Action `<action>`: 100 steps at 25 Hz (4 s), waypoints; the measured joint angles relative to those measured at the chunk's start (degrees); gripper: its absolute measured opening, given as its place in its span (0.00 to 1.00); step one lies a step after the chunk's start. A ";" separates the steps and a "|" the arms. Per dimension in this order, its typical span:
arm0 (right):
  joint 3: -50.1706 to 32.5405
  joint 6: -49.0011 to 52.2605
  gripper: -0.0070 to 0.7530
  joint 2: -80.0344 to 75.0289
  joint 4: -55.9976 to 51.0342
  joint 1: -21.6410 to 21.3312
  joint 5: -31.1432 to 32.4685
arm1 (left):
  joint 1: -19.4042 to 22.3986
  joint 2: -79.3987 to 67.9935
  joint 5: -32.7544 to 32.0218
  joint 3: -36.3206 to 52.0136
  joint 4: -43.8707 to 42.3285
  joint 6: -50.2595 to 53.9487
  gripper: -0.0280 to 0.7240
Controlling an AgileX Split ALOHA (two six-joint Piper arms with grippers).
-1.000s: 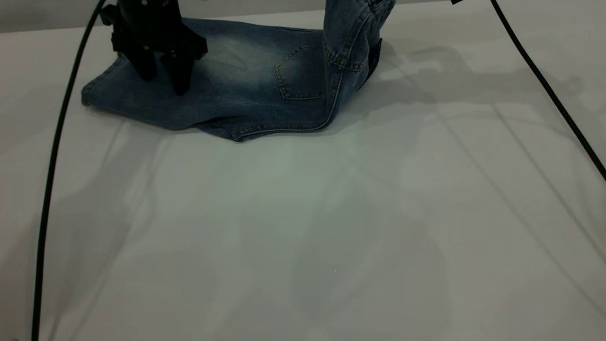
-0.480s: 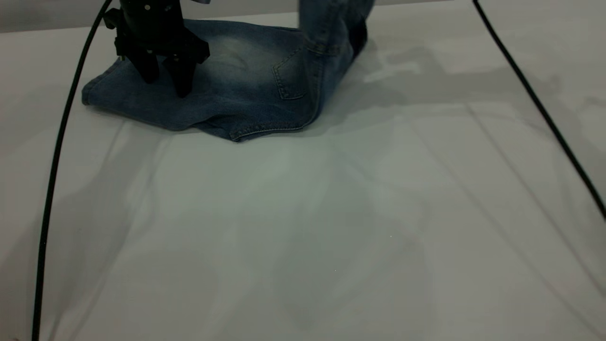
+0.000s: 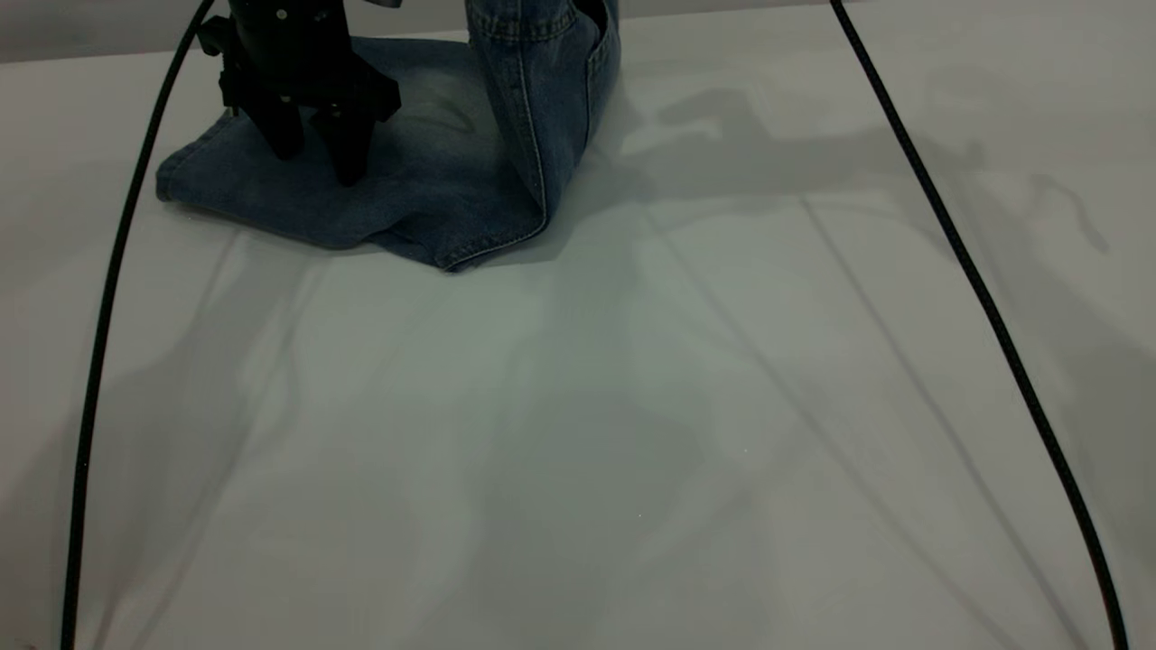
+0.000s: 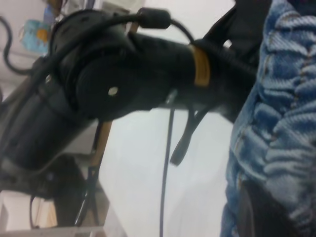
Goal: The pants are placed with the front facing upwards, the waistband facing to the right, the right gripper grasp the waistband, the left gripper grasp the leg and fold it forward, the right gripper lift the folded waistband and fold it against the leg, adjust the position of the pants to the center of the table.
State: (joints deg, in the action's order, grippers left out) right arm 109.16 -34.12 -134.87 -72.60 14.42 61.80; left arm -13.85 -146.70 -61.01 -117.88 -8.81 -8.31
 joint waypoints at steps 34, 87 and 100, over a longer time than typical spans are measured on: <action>-0.05 0.43 0.11 -0.12 -0.71 4.39 -9.07 | 0.05 12.59 -9.15 -4.37 -5.22 -0.06 0.69; 16.44 -2.34 0.79 -18.71 -15.00 12.96 -17.52 | -0.05 36.01 -8.95 -15.53 1.87 -0.17 0.69; 29.57 16.47 0.78 -18.22 14.87 -0.66 -4.94 | -0.05 36.01 -8.92 -15.07 1.50 -0.17 0.69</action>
State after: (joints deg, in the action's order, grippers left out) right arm 138.73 -17.65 -153.09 -57.73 13.76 56.86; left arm -13.90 -110.69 -69.93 -132.96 -7.30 -8.47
